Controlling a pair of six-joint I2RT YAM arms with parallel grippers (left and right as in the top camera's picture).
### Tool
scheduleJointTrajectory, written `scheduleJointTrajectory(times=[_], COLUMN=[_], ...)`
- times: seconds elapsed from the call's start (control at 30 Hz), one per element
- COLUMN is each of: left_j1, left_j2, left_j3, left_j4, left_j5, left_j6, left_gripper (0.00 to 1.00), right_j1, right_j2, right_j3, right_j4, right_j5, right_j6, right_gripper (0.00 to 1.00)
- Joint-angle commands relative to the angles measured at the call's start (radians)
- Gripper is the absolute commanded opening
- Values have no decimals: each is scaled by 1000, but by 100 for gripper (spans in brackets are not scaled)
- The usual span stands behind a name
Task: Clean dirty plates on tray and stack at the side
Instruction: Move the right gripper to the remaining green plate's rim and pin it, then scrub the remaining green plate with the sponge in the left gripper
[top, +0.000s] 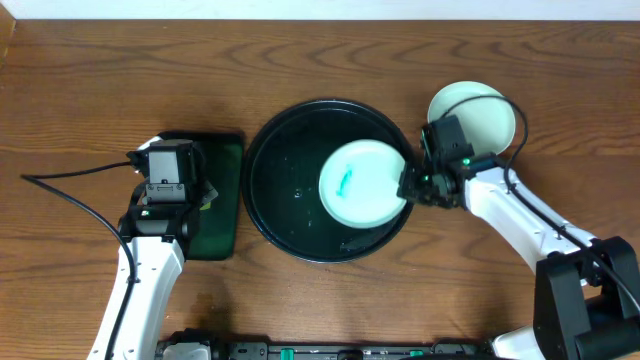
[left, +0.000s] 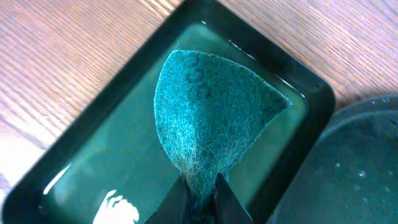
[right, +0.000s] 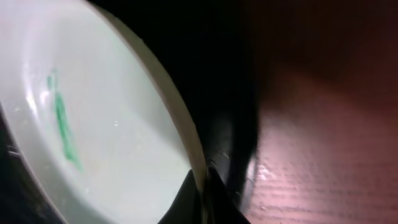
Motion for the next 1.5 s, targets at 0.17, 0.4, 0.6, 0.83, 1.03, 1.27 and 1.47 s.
scheduleJointTrajectory(times=[0.17, 0.4, 0.6, 0.83, 1.03, 1.27, 1.47], left_j1=[4, -47, -166, -320, -444, -550, -554], left_j2=[31, 114, 188, 270, 399, 566, 639], left_j3=[0, 0, 0, 0, 0, 0, 0], left_j4=[47, 124, 175, 355, 503, 652, 586], left_j5=[241, 433, 433, 430, 266, 122, -97], left_j6=[0, 6, 5, -5, -149, -186, -185], left_gripper=[7, 7, 8, 7, 7, 8, 7], right_j1=[47, 106, 134, 149, 165, 172, 172], right_j2=[29, 193, 276, 278, 278, 278, 278], right_j3=[69, 69, 69, 69, 69, 69, 69], right_j4=[117, 270, 330, 315, 280, 280, 264], right_j5=[-8, -110, -138, -93, -29, -29, -29], right_j6=[-77, -76, -60, -61, -61, -61, -62], right_gripper=[1, 1, 1, 1, 1, 1, 1])
